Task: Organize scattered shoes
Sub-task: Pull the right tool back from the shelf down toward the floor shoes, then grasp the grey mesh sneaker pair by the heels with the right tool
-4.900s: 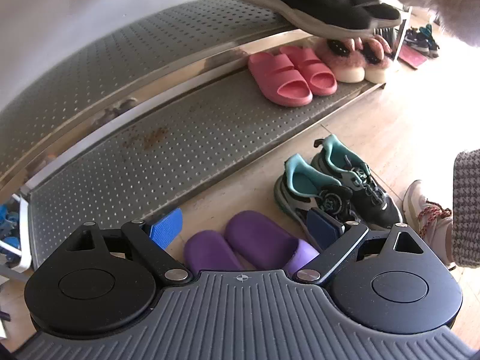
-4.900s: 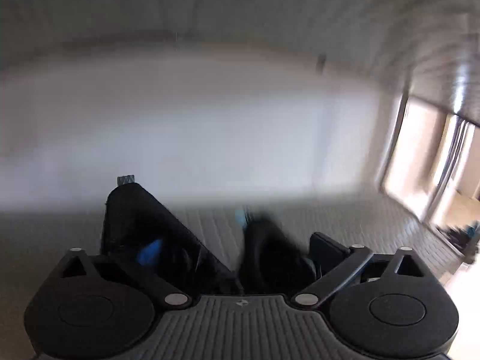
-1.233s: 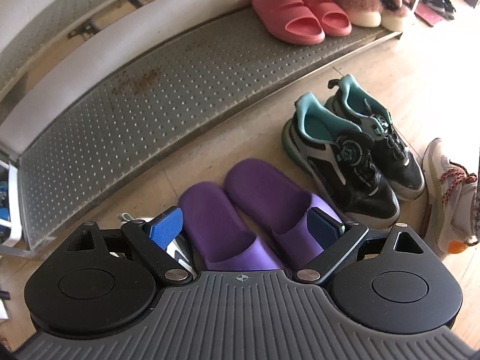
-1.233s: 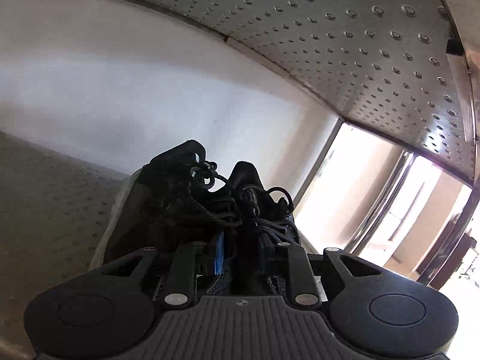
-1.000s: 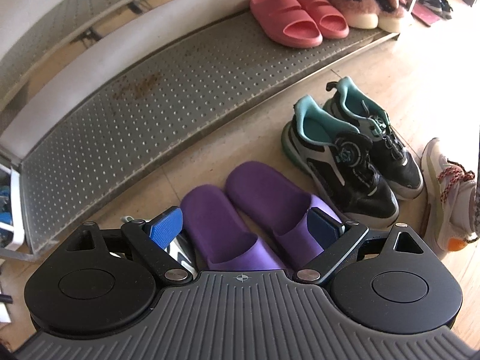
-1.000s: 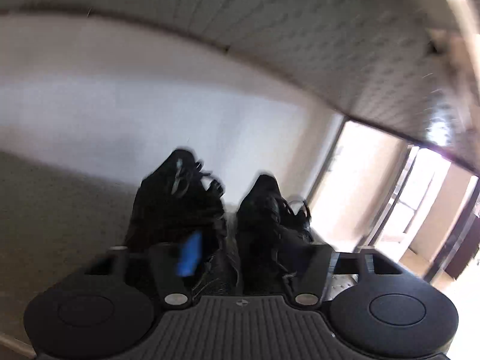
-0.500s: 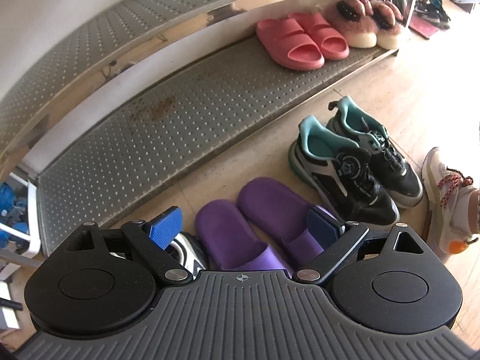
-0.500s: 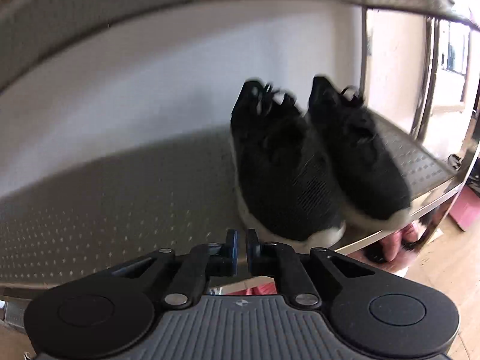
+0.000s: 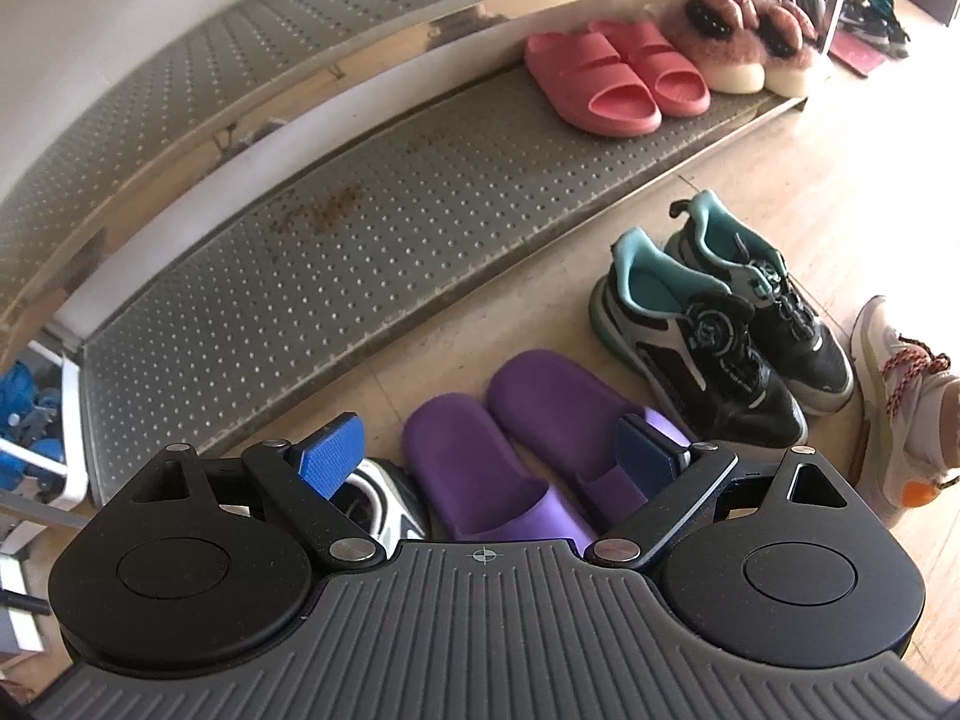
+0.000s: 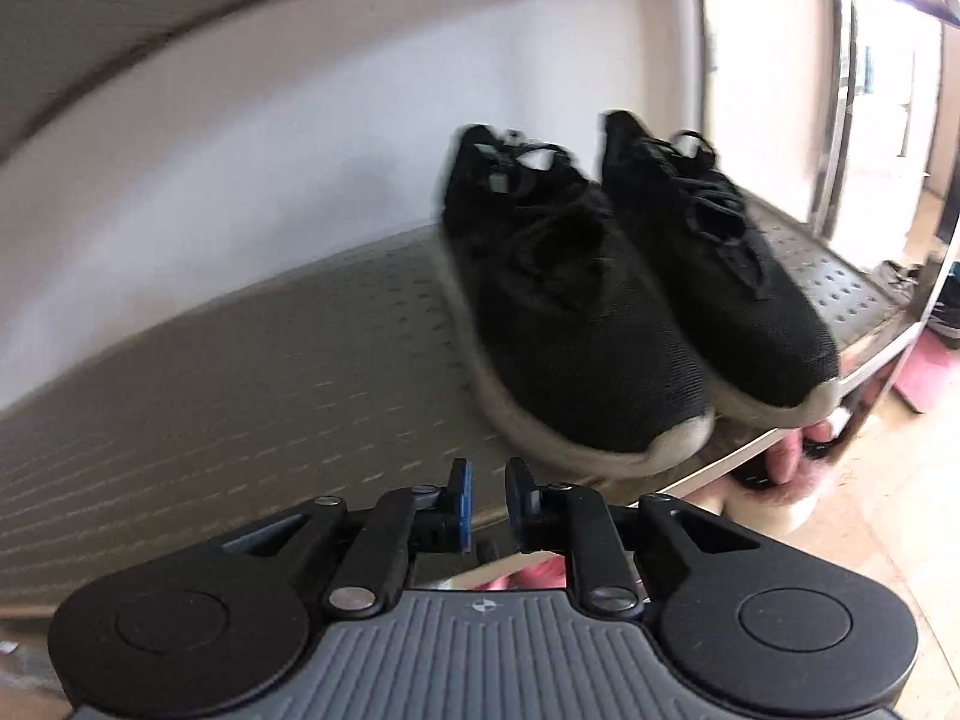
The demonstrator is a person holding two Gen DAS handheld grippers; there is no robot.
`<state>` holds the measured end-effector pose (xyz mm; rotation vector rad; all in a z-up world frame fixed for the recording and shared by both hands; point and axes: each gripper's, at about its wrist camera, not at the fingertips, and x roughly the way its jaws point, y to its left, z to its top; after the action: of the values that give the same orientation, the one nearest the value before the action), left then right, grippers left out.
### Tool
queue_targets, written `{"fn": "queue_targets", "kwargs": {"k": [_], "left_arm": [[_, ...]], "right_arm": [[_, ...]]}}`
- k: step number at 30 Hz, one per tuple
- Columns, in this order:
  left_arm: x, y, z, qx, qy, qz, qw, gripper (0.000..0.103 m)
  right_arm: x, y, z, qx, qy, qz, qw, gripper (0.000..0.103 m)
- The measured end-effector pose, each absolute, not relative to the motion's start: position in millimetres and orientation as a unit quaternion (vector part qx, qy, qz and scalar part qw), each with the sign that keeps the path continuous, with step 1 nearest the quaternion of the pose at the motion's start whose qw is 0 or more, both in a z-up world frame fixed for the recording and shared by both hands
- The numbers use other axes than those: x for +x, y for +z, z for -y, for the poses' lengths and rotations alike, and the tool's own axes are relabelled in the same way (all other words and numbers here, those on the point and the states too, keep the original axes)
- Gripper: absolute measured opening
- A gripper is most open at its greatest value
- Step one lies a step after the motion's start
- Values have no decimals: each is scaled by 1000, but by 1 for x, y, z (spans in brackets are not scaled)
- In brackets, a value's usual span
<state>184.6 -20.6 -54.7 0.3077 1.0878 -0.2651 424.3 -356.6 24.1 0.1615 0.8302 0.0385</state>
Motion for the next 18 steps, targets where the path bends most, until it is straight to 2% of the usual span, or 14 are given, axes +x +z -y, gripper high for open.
{"fn": "queue_targets", "kwargs": {"k": [3, 10, 12, 18], "left_arm": [[181, -54, 14, 151, -112, -507, 841, 94], [164, -49, -9, 122, -109, -505, 848, 94], [153, -47, -12, 120, -115, -504, 848, 94], [112, -44, -18, 97, -124, -532, 832, 93]], "right_arm": [[400, 40, 339, 77, 38, -415, 906, 38], [302, 38, 286, 65, 71, -495, 864, 53], [262, 30, 273, 73, 80, -508, 855, 67], [176, -18, 243, 107, 62, -573, 811, 68]]}}
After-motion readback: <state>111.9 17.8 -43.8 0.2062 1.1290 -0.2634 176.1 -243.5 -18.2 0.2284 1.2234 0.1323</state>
